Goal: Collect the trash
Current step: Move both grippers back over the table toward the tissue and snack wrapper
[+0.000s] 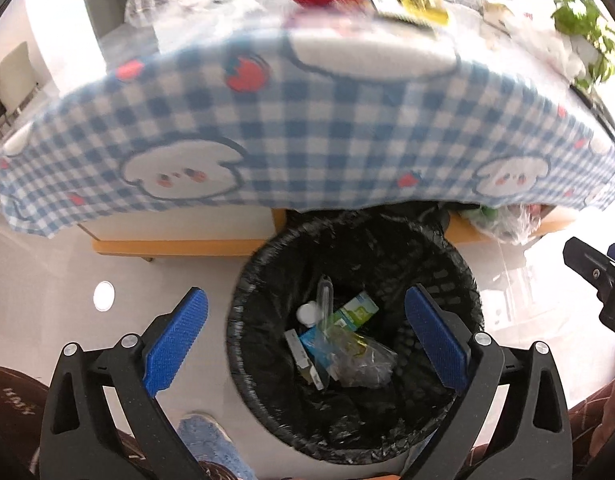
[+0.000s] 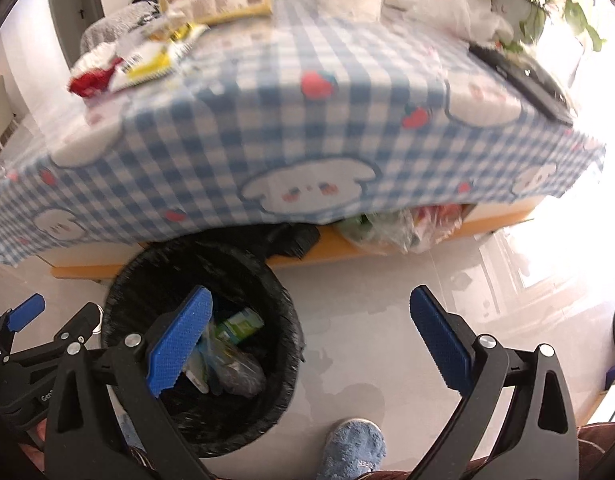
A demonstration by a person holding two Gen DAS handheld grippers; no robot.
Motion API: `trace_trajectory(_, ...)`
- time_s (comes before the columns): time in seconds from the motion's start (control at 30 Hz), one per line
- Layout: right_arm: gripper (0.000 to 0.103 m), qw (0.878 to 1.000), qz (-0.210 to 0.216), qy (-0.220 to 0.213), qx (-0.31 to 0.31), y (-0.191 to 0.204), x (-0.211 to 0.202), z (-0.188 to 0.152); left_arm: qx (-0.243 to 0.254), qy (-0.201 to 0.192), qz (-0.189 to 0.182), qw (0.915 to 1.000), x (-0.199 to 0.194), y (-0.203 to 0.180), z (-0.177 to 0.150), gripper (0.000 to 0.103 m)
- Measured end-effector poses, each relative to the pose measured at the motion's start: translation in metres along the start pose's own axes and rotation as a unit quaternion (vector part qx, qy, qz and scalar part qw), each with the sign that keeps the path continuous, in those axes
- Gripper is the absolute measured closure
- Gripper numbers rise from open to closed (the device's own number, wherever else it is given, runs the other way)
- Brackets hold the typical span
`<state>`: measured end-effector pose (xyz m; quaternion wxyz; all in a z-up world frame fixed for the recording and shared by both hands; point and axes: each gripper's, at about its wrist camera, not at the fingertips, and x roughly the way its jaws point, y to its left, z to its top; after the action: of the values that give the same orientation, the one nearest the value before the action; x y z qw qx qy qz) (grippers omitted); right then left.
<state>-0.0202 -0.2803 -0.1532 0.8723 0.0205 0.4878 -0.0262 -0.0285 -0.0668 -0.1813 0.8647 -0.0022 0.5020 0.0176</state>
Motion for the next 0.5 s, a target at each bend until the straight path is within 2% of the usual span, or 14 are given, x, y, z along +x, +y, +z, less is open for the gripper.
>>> trace_trajectory(0.3, 0.008, 0.999, 0.019, -0.028, -0.014, 0.023, -0.037, 0.02, -0.031, -0.035, 0.006, 0.9989, -0.053, 0.037, 0.017, 0.006)
trace_trajectory(0.5, 0.008, 0.998, 0.031, -0.053, -0.018, 0.032, -0.066, 0.034, -0.03, -0.057, 0.009, 0.9979, -0.083, 0.046, 0.03, 0.006)
